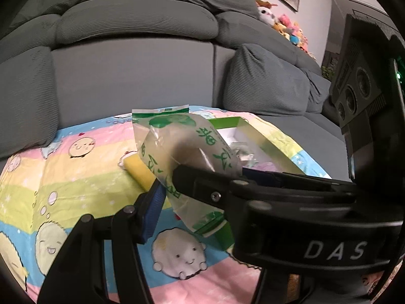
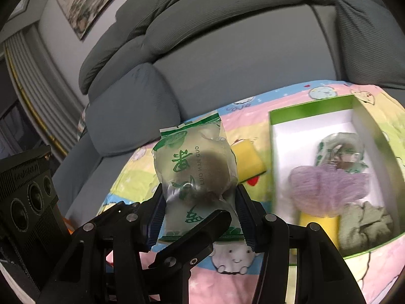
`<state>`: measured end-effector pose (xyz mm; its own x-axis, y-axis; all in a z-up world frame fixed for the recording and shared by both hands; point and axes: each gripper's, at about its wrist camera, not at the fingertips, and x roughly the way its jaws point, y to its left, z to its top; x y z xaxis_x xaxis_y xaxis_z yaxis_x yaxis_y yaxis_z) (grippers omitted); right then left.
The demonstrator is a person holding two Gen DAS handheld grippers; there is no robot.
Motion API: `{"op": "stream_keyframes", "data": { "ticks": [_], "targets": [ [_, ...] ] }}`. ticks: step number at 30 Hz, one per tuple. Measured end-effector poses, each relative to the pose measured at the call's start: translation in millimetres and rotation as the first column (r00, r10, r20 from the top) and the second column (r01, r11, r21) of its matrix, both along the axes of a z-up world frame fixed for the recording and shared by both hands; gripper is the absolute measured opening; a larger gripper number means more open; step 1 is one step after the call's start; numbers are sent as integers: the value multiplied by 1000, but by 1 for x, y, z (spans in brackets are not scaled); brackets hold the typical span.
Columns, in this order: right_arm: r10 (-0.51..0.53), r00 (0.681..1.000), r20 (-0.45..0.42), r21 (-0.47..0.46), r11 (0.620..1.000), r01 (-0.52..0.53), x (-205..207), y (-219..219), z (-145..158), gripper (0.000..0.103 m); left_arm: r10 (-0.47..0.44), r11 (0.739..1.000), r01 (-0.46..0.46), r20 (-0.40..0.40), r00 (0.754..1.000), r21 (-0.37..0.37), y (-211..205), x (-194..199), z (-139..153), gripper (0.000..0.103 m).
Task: Organize objects
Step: 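Carry the clear bag over the green box and lower it inside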
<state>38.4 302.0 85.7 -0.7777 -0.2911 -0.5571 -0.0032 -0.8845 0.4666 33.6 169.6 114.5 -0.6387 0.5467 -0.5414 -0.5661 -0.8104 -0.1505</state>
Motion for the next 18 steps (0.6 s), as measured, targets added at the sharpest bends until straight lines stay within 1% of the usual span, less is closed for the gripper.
{"op": "stream_keyframes", "data": {
  "ticks": [9, 15, 18],
  "targets": [
    [-81, 996, 27, -37, 996, 81, 8, 42, -8, 55, -80, 996, 81, 30, 996, -24, 38, -6, -5, 56],
    [-117, 992, 51, -70, 990, 120, 1, 66, -17, 55, -118, 991, 121, 58, 991, -49, 58, -18, -10, 56],
    [-133, 988, 78, -86, 986, 140, -6, 77, -25, 55, -131, 989, 136, 87, 988, -56, 68, -30, -17, 56]
  ]
}}
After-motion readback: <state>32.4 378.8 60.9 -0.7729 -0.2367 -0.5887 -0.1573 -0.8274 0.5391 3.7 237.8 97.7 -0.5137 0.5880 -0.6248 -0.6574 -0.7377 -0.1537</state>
